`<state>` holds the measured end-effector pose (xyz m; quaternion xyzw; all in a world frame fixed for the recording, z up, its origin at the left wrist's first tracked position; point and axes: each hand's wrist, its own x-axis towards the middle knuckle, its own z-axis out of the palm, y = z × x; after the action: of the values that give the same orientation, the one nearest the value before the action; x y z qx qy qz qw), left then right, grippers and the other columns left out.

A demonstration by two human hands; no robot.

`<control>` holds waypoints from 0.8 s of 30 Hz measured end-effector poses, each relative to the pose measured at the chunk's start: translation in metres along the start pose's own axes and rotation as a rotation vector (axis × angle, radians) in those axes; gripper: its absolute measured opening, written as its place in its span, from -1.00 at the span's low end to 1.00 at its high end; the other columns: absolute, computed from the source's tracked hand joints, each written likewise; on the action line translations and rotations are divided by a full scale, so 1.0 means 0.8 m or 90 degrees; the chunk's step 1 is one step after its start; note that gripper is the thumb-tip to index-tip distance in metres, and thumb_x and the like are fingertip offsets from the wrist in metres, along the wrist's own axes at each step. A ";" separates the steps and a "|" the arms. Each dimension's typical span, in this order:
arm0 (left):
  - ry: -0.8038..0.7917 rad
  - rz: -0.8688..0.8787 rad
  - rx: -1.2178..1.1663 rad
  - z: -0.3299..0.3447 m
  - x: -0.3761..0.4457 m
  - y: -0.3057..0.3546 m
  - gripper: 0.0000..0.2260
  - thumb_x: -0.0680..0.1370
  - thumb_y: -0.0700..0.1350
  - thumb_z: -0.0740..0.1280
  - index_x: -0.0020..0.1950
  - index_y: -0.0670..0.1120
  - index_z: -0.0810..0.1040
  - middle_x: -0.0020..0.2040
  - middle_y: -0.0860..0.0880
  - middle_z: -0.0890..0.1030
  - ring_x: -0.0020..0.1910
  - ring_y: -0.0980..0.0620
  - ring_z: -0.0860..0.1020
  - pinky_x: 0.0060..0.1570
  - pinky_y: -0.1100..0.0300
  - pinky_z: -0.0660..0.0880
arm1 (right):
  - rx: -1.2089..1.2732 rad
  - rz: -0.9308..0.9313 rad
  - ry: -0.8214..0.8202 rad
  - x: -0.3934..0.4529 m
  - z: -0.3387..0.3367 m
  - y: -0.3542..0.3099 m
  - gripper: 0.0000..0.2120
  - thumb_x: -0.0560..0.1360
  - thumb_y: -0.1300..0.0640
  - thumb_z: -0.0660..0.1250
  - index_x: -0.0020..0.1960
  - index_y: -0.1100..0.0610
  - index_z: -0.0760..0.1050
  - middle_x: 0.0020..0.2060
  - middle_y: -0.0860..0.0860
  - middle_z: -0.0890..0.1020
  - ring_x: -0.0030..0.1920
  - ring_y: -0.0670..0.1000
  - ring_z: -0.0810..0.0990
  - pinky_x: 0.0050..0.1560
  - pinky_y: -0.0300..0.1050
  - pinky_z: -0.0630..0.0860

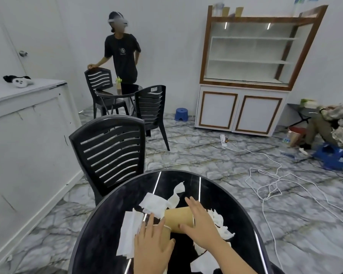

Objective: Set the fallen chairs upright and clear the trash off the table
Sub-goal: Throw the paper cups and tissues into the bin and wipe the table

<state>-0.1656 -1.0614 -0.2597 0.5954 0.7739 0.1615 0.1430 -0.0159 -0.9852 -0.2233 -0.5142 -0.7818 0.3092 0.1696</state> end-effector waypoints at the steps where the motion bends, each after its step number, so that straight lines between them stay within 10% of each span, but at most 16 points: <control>1: 0.003 -0.012 -0.006 0.004 0.004 -0.001 -0.36 0.20 0.29 0.14 0.21 0.10 0.51 0.26 -0.10 0.54 0.11 -0.22 0.58 -0.18 -0.15 0.58 | -0.013 -0.017 -0.004 0.008 0.000 -0.002 -0.25 0.44 -0.04 0.32 0.50 -0.08 -0.02 0.52 -0.11 0.00 0.51 -0.05 -0.09 0.49 -0.06 -0.04; 8: 0.086 0.013 -0.019 0.035 0.021 -0.019 -0.22 0.10 0.30 0.20 0.30 0.07 0.34 0.32 -0.15 0.32 0.15 -0.14 0.41 0.03 -0.07 0.54 | -0.068 -0.073 -0.032 0.051 0.010 0.006 -0.33 0.49 -0.03 0.25 0.49 -0.12 -0.03 0.51 -0.14 0.06 0.50 -0.11 -0.04 0.47 -0.13 0.02; 11: 0.115 0.020 -0.056 0.040 0.024 -0.024 -0.18 0.09 0.26 0.22 0.35 0.11 0.25 0.32 -0.16 0.31 0.11 -0.15 0.42 0.36 0.16 0.19 | -0.068 -0.053 -0.035 0.056 0.016 0.016 -0.36 0.50 -0.03 0.22 0.49 -0.13 -0.01 0.47 -0.17 0.14 0.47 -0.13 0.05 0.35 -0.21 0.21; 16: 0.059 -0.014 -0.112 0.037 0.026 -0.023 -0.23 0.07 0.25 0.21 0.29 0.11 0.35 0.32 -0.11 0.31 -0.08 -0.23 0.60 -0.17 -0.08 0.62 | -0.268 -0.100 -0.020 0.058 0.023 0.022 -0.32 0.28 -0.31 0.14 0.39 -0.21 0.21 0.27 -0.20 0.48 0.28 0.01 0.43 0.26 0.02 0.35; 24: 0.086 -0.028 -0.167 0.041 0.025 -0.021 -0.20 0.07 0.20 0.23 0.33 0.25 0.18 0.36 -0.02 0.23 -0.06 -0.19 0.62 -0.15 -0.05 0.61 | -0.335 -0.105 -0.066 0.064 0.029 0.035 -0.16 -0.10 -0.43 0.30 0.19 -0.30 0.38 0.04 -0.24 0.60 -0.06 -0.04 0.62 -0.06 -0.11 0.57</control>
<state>-0.1720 -1.0433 -0.2968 0.5421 0.7671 0.2975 0.1708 -0.0309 -0.9382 -0.2618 -0.4585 -0.8821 0.1065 0.0149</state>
